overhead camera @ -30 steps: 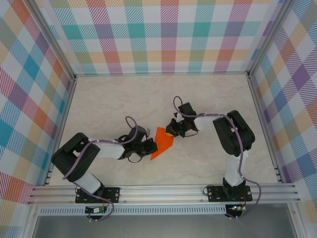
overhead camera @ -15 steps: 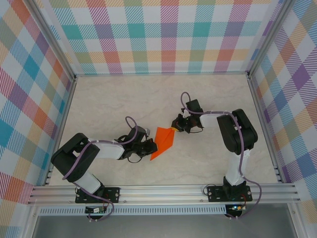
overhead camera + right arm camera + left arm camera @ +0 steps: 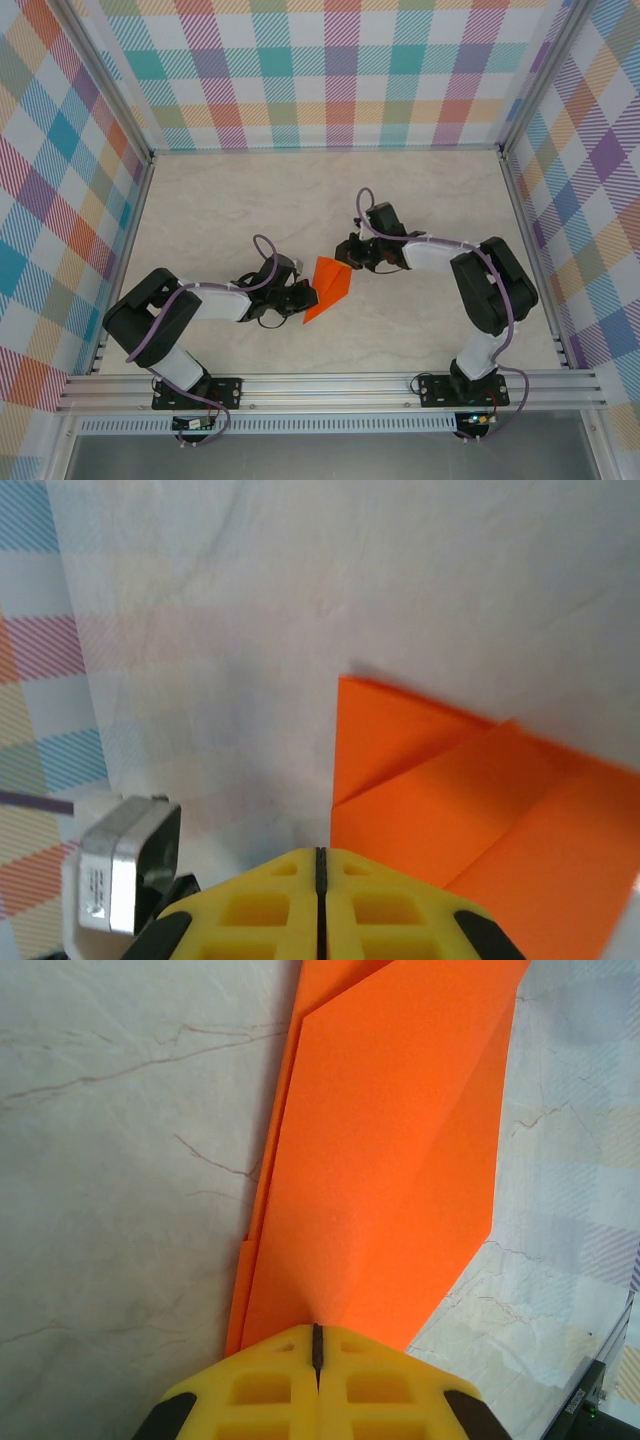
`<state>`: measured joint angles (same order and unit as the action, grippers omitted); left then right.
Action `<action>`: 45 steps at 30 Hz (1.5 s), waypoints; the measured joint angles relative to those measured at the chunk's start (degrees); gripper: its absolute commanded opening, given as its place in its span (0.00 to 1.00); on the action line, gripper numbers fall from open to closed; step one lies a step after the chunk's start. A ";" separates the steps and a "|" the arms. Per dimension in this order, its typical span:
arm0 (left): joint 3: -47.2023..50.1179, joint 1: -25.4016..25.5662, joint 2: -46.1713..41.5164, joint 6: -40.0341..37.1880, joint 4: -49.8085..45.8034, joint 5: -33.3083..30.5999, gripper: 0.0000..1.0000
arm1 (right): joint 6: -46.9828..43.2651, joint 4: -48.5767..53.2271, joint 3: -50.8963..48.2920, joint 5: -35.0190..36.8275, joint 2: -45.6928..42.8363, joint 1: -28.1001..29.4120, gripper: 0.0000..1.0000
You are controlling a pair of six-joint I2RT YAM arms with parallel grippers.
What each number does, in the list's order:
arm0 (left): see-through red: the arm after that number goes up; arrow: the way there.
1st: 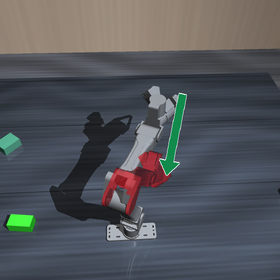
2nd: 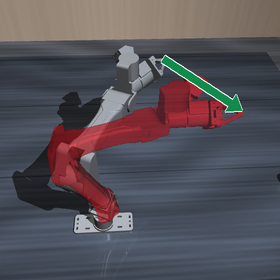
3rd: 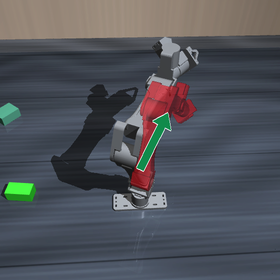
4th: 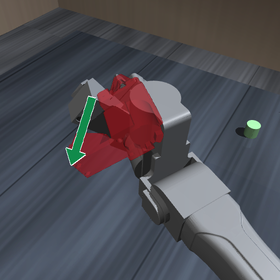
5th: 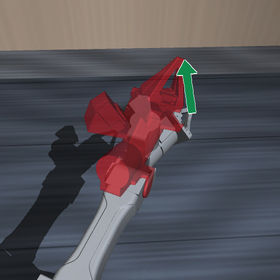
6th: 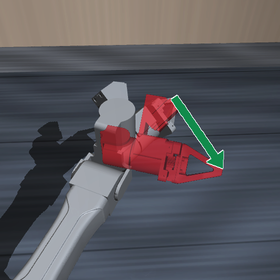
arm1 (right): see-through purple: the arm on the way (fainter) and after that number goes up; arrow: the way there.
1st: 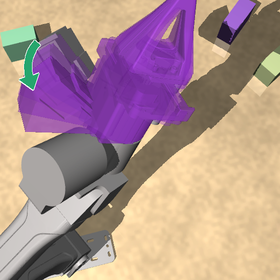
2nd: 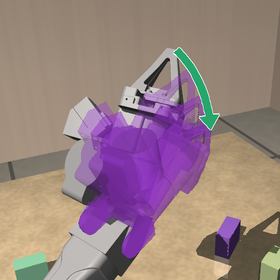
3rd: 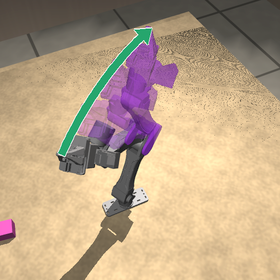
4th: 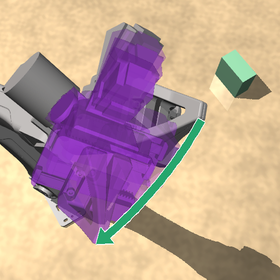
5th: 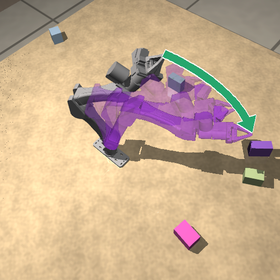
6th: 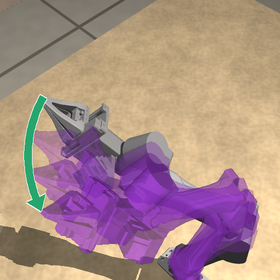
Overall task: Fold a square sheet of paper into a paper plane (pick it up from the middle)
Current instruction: Fourth fold the wing at the center of the table.
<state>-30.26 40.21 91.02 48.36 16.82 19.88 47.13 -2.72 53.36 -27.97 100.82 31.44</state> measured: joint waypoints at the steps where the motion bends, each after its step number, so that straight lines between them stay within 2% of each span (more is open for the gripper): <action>1: -0.04 0.00 0.00 0.00 -0.09 0.02 0.00 | 0.42 -0.26 -0.13 -0.24 0.28 1.27 0.07; 7: -0.33 0.00 0.17 -0.02 -0.39 0.20 0.00 | 2.10 -1.84 -0.13 -0.50 4.96 6.36 0.05; 11: -0.37 0.00 0.13 -0.22 -0.59 0.20 0.00 | 3.17 -2.91 -0.94 -0.13 7.69 6.34 0.04; 19: -0.42 -0.02 -0.52 -1.99 -2.19 1.16 0.00 | 3.39 -3.67 -1.25 0.02 7.76 6.16 0.03; 29: -0.20 -0.02 -4.28 -6.08 -11.23 3.89 0.03 | 3.39 -3.54 -1.25 0.09 7.76 6.27 0.03; 45: 0.07 0.02 -9.68 -9.14 -24.70 4.76 0.05 | 3.39 -3.52 -1.25 0.09 7.76 6.27 0.03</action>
<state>-30.20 40.23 81.34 39.22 -7.88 24.64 50.52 -6.24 52.12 -27.88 108.57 37.71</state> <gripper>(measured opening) 0.049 0.046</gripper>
